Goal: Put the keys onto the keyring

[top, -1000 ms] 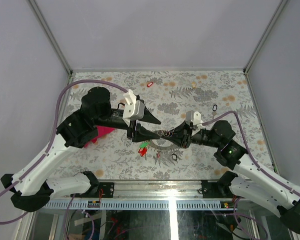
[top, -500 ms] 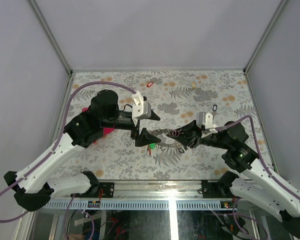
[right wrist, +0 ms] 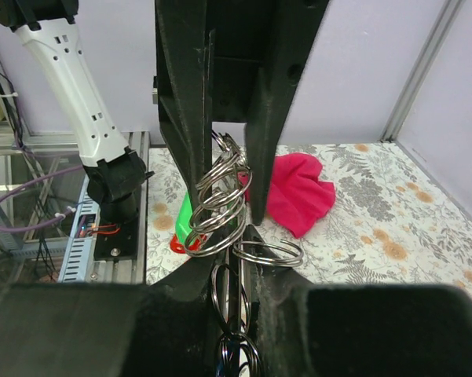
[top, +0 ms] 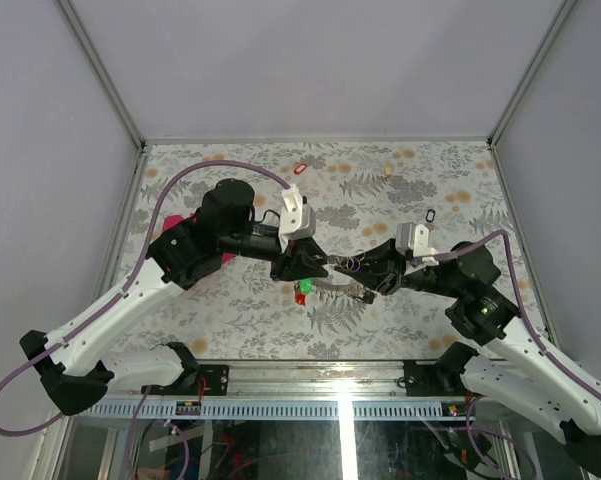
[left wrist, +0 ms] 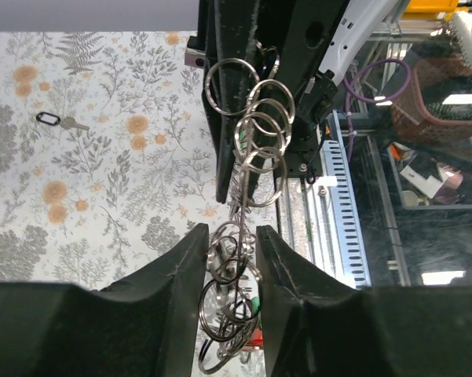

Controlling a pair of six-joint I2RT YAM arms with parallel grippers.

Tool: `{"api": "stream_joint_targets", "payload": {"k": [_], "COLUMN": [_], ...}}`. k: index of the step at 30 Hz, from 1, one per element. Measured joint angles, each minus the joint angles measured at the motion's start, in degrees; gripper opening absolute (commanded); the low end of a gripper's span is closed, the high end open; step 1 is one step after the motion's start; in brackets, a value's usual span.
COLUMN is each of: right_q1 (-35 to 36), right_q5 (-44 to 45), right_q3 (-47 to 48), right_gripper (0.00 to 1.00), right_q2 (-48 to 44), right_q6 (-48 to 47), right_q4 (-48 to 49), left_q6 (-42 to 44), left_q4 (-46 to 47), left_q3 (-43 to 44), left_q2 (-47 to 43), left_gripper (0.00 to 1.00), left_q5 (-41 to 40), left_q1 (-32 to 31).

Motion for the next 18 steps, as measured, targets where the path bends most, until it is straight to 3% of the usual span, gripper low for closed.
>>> {"api": "stream_joint_targets", "payload": {"k": [7, 12, 15, 18], "right_q1": [-0.11, -0.11, -0.11, -0.11], "right_q5": [0.92, 1.46, 2.19, 3.65], "right_q3": [0.0, 0.0, 0.07, 0.66], "right_gripper": [0.07, 0.44, 0.55, 0.58], "right_q2": [0.0, -0.24, -1.75, -4.2], "right_q6": [0.0, -0.09, -0.17, -1.11], "right_q4": [-0.15, 0.02, 0.31, -0.59], "left_q6": [0.04, 0.02, -0.09, -0.52], "left_q4": [0.13, 0.31, 0.22, 0.24], "left_q3": [-0.04, -0.04, -0.17, -0.31], "left_q2": [0.28, 0.28, 0.31, 0.31], "left_gripper": [0.0, 0.0, 0.0, 0.0], "left_q5": [0.44, 0.39, 0.37, -0.15], "left_q1": [0.02, 0.02, 0.0, 0.0]}}
